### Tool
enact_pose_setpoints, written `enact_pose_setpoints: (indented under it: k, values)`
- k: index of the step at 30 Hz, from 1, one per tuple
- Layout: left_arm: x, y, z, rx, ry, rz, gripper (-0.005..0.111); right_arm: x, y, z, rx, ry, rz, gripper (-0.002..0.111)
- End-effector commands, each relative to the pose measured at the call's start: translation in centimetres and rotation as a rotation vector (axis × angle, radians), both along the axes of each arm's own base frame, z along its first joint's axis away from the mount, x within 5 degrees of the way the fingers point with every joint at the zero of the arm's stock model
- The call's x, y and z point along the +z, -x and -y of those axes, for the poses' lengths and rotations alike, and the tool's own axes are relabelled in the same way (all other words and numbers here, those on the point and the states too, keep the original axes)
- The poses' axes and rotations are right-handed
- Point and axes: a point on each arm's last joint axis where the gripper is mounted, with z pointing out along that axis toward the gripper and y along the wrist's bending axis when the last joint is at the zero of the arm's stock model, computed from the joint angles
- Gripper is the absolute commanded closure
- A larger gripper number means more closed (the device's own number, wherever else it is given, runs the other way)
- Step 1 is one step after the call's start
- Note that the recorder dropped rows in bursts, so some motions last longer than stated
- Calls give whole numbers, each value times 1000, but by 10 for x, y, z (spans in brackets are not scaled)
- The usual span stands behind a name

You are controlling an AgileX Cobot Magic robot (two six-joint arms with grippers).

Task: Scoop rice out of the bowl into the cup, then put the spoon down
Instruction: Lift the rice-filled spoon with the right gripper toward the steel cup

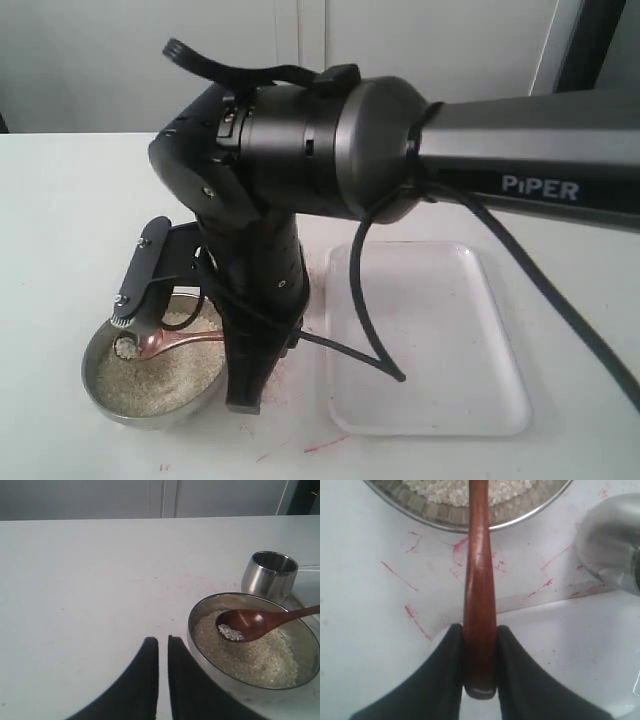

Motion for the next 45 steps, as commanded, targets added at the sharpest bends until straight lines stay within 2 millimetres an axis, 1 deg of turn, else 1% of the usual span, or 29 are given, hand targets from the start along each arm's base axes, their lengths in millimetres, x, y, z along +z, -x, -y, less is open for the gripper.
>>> enact_pose_setpoints:
  k: [1,6,8,13,17,23,32,45]
  values:
    - [3,0,0,2,9,9,92,9,-5,8,-22,-49,-14,108]
    - [3,0,0,2,9,9,92,10,-3,11,-9,-89,-59,108]
    - [3,0,0,2,9,9,92,5,-1,13,-8,-87,-63,108]
    - [3,0,0,2,9,9,92,-1,0,27,-17,-103,-53,108]
    - [3,0,0,2,9,9,92,4,2,36,-10,-139,-41,108]
    - [3,0,0,2,9,9,92,4,3,49,-22,-153,-31,108]
    - [3,0,0,2,9,9,92,15,-8,70,-73,-204,-7,108]
    - [3,0,0,2,9,9,92,18,-38,102,-183,-263,74,108]
